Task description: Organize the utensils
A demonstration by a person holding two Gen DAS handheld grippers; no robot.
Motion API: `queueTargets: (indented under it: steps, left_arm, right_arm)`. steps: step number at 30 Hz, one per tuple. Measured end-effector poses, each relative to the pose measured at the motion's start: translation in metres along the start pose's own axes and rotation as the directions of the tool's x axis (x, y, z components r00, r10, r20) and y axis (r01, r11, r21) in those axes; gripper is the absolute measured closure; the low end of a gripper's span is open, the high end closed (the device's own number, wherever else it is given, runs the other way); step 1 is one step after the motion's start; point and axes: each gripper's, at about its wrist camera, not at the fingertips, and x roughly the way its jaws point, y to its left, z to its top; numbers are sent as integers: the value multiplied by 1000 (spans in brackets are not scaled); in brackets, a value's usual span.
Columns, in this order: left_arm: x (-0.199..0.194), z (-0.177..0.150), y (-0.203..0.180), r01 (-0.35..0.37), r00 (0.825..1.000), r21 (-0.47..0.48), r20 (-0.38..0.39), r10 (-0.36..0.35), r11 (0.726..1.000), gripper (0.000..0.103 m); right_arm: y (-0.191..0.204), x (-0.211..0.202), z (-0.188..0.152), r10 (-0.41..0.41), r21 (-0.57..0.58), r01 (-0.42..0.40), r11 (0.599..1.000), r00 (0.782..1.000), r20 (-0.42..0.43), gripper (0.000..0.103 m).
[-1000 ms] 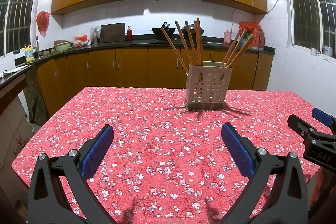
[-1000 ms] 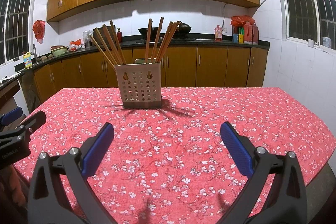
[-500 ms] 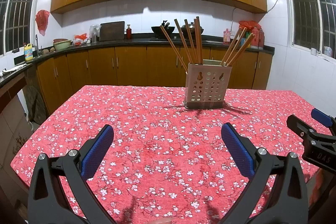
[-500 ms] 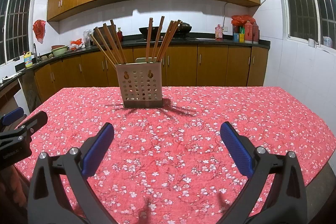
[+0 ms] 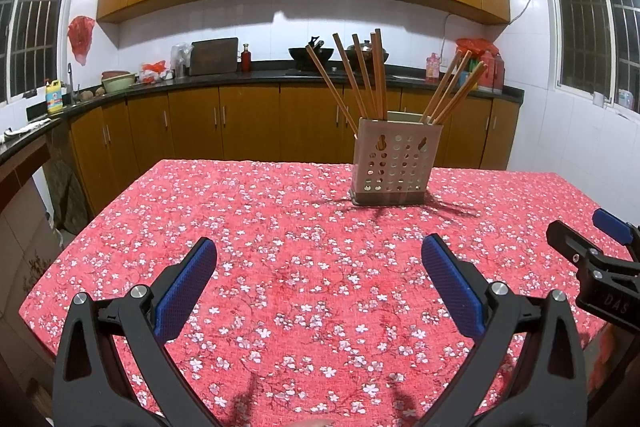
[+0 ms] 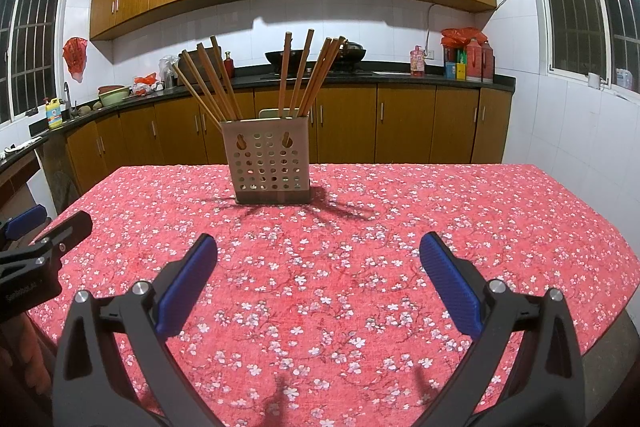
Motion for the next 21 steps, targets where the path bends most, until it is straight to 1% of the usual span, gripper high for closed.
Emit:
queueTargets:
  steps: [12,21]
  left_arm:
    - [1,-1,-1,-7,1000,2,3,7,1000,2]
    - [1,1,0,-5,1000,-11,-9,5,1000,2]
  right_arm:
    - [-2,0,1,0,1,0,1000,1000,0,4]
    - [-1,0,0,0,2,0,1000,1000,0,4]
